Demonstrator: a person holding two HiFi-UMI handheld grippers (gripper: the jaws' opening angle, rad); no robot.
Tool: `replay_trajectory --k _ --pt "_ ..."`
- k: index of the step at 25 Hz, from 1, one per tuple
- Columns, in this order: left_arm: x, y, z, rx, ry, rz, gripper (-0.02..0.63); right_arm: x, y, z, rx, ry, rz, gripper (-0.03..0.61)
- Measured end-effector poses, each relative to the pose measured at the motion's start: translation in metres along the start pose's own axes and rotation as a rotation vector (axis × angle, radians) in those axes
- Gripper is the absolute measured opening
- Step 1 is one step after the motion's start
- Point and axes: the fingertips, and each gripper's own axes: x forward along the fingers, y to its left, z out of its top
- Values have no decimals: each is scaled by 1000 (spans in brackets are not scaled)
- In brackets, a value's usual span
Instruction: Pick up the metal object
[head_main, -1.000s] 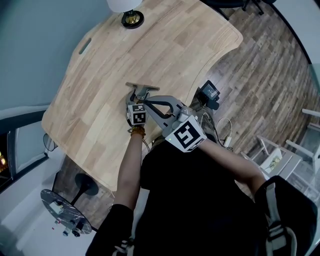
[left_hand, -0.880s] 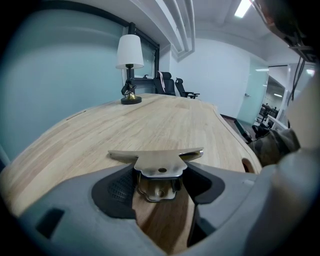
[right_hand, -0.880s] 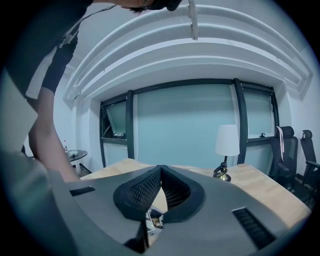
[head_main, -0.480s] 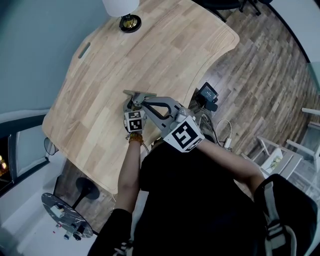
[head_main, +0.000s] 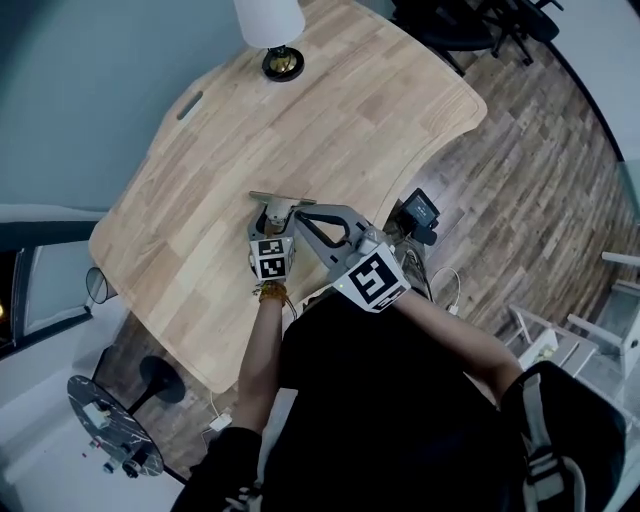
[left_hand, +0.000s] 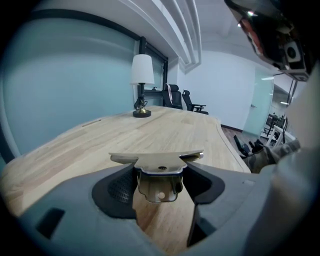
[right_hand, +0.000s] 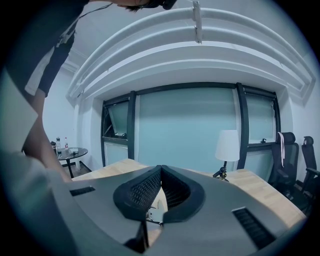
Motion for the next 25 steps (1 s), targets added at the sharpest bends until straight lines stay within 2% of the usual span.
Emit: replay_trajectory --k 15,25 --pt "-48 20 74 27 -188 91 291 5 -13 8 5 -3 -19 2" --pt "-87 21 131 146 -303 144 291 6 -24 17 -4 -26 -51 2"
